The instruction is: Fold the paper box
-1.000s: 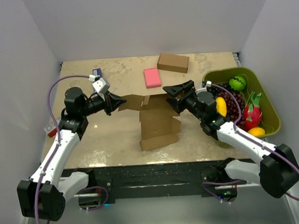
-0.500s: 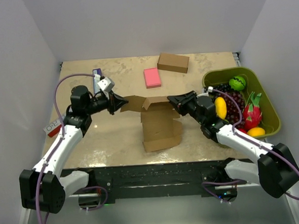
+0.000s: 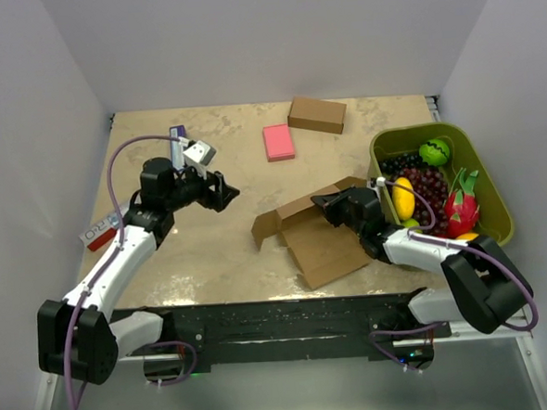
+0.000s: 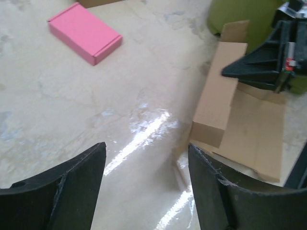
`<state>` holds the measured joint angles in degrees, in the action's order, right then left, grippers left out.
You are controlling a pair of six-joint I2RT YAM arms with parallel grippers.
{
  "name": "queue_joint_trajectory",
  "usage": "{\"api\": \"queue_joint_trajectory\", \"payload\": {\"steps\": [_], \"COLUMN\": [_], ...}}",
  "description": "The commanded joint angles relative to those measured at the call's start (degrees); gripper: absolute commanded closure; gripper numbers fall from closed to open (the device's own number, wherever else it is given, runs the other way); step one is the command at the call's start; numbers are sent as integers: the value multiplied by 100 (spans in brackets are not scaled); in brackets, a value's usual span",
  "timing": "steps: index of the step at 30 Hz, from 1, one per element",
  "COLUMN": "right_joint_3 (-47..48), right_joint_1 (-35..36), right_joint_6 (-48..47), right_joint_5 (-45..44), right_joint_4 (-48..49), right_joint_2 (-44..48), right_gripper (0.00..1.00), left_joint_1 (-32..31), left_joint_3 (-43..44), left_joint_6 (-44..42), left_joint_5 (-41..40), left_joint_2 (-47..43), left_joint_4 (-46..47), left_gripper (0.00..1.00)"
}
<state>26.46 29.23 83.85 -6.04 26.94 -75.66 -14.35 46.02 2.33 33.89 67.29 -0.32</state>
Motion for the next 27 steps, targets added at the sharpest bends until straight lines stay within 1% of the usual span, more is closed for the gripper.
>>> {"api": "queue_joint_trajectory", "payload": {"steps": [1, 3, 4, 6, 7, 8, 9, 10, 12, 13, 14, 16, 19, 20, 22, 25, 26, 27], "right_joint_3": [-88, -88, -97, -123, -123, -123, -115, -115, -114, -123, -158, -167, -220, -246, -264, -290, -290, -290], "right_joint_1": [65, 82, 100, 188, 205, 258, 276, 285, 293, 293, 293, 294, 293, 293, 293, 302, 294, 293], "right_joint_6": [-1, 8, 26, 61, 87, 87, 87, 87, 96, 105, 131, 131, 131, 131, 131, 114, 96, 79], "right_joint_5": [-529, -643, -713, -836, -976, -1021, -1056, -1083, -1092, -1092, -1083, -1083, -1074, -1083, -1127, -1145, -1136, -1127], "right_joint_4": [330, 295, 277, 242, 198, 154, 145, 119, 92, 110, 127, 154, 145, 128, 101, 66, 48, 48], "right_joint_2": [60, 77, 112, 174, 244, 262, 279, 306, 297, 306, 297, 306, 376, 402, 482, 543, 552, 561], "right_gripper": [100, 100, 100, 100, 100, 100, 100, 100, 100, 100, 100, 100, 100, 100, 100, 100, 100, 100], "left_joint_1": [-251, -436, -707, -1103, -1584, -1823, -2052, -2481, -2879, -3176, -3284, -3416, -3452, -3443, -3452, -3452, -3452, -3452], "left_joint_3": [-84, -295, -391, -900, -1076, -1391, -1524, -1630, -1894, -1956, -2052, -2071, -2202, -2246, -2238, -2211, -2246, -2264], "left_joint_6": [100, 486, 1027, 1488, 1838, 1989, 2121, 2340, 2517, 2675, 2729, 2851, 2887, 2896, 2896, 2931, 2957, 2958], "left_joint_5": [-1200, -1261, -1305, -1524, -1682, -1858, -2129, -2245, -2526, -2571, -2572, -2589, -2808, -2878, -2985, -3151, -3213, -3257], "left_joint_2": [-619, -874, -945, -1121, -1173, -1183, -1148, -1087, -823, -701, -430, -34, 319, 407, 600, 1022, 1197, 1269], "left_joint_4": [242, 392, 453, 926, 1085, 1374, 1490, 1612, 2034, 2192, 2498, 2703, 3089, 3264, 3406, 3705, 3871, 3986], "left_gripper": [27, 28, 28, 31, 33, 35, 36, 37, 39, 40, 44, 48, 53, 56, 58, 66, 71, 72]}}
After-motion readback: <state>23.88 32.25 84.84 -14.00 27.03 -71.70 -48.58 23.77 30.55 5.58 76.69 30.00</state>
